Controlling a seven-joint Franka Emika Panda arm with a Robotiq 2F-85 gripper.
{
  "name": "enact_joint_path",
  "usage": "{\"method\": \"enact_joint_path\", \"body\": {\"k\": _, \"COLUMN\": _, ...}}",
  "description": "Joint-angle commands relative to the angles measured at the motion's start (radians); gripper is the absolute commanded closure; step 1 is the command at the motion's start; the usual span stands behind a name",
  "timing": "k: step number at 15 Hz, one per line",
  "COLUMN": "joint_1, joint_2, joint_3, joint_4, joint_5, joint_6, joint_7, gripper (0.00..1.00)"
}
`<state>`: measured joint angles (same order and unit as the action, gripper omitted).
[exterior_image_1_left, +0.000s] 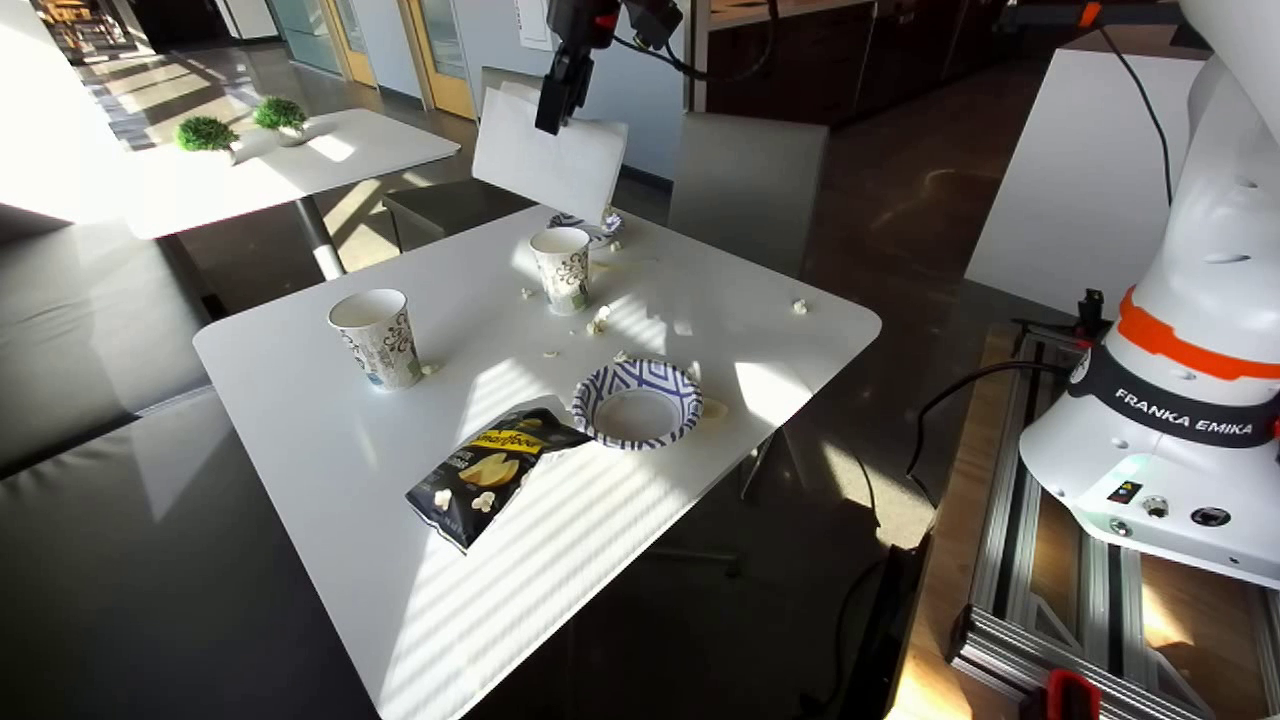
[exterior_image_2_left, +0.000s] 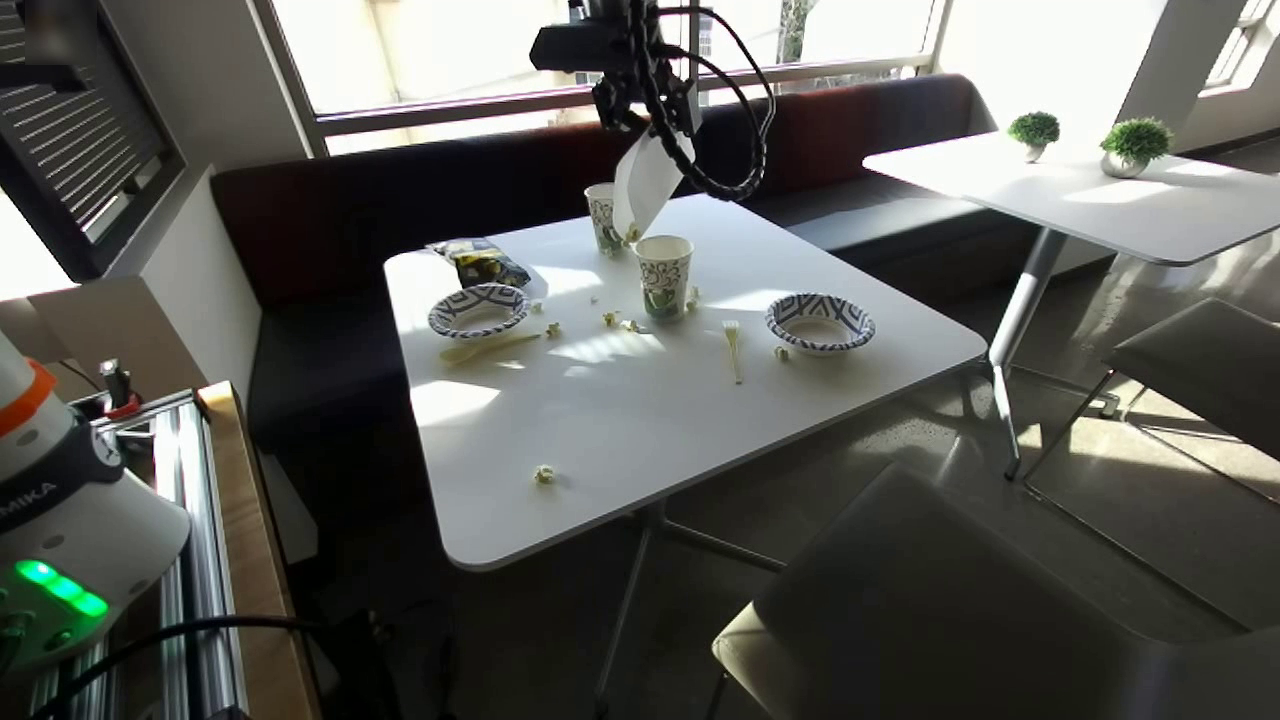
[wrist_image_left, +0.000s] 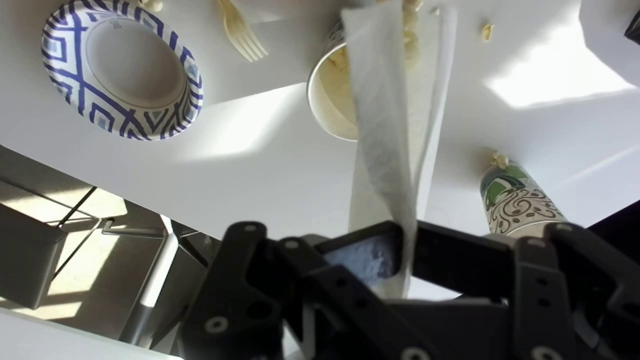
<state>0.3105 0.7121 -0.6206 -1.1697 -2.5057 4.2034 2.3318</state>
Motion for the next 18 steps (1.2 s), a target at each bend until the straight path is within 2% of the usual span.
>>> {"method": "enact_joint_path", "body": {"k": 1, "joint_1": -0.009, "joint_2": 0.033, "joint_3": 0.008, "joint_4": 0.056, "joint_5": -0.012, "joint_6": -0.007, "joint_7": 0.051, "gripper": 1.00}}
{"method": "enact_joint_path", "body": {"k": 6, "joint_1": -0.002, "joint_2": 0.056, "joint_3": -0.013, "joint_4": 0.092, "joint_5": -0.012, "joint_6": -0.040, "joint_7": 0.110, "gripper": 1.00}}
{"method": "enact_joint_path", "body": {"k": 13, "joint_1": -0.024, "joint_2": 0.086, "joint_3": 0.008, "joint_4": 0.124, "joint_5": -0.012, "joint_6": -0.128, "joint_7": 0.191, "gripper": 1.00}}
{"method": "enact_joint_path", "body": {"k": 18, "joint_1": -0.010, "joint_2": 0.086, "joint_3": 0.010, "joint_4": 0.116, "joint_5": -0.012, "joint_6": -0.182, "joint_7": 0.222, "gripper": 1.00}}
